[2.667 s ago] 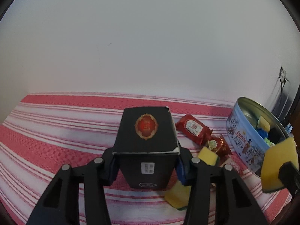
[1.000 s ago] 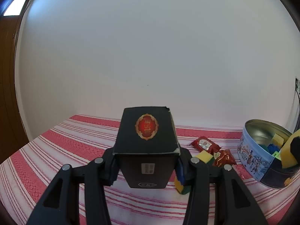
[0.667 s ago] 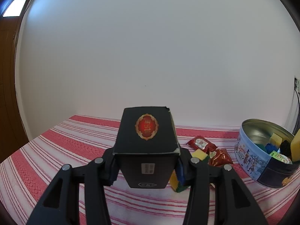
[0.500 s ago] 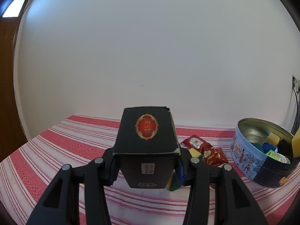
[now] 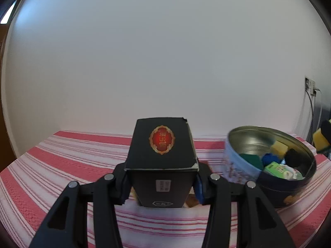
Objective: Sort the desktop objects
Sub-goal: 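Lift the sponge and black tea box and carry them over the tin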
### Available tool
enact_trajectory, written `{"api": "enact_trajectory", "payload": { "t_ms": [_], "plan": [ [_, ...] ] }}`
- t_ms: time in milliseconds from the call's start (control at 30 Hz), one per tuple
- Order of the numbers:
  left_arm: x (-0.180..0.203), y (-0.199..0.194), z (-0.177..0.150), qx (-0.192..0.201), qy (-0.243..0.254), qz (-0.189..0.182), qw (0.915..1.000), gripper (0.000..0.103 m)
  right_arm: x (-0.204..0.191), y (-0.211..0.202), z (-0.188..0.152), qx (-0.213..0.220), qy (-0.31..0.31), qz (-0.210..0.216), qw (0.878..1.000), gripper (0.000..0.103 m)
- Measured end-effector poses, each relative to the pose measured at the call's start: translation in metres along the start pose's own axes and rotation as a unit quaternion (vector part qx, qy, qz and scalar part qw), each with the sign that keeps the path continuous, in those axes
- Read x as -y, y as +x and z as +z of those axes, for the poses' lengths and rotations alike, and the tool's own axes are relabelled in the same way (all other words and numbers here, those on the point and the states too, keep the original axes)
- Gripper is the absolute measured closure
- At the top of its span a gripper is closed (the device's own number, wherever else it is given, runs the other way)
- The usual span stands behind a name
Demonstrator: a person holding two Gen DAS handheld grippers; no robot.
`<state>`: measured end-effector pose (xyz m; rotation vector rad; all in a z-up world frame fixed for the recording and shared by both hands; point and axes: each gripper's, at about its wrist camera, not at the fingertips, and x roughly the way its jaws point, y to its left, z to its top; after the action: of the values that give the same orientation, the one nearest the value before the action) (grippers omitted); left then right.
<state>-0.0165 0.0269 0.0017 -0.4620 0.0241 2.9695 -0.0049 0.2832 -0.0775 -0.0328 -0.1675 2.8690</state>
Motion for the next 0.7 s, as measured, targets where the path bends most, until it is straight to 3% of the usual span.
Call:
{"api": "enact_trajectory", "payload": {
  "t_ms": [700],
  "plan": [
    [0.098, 0.006, 0.014, 0.011, 0.019, -0.08, 0.9965, 0.055, 0.088, 0.02, -0.006, -0.019, 0.016, -0.094, 0.995, 0.031]
  ]
}}
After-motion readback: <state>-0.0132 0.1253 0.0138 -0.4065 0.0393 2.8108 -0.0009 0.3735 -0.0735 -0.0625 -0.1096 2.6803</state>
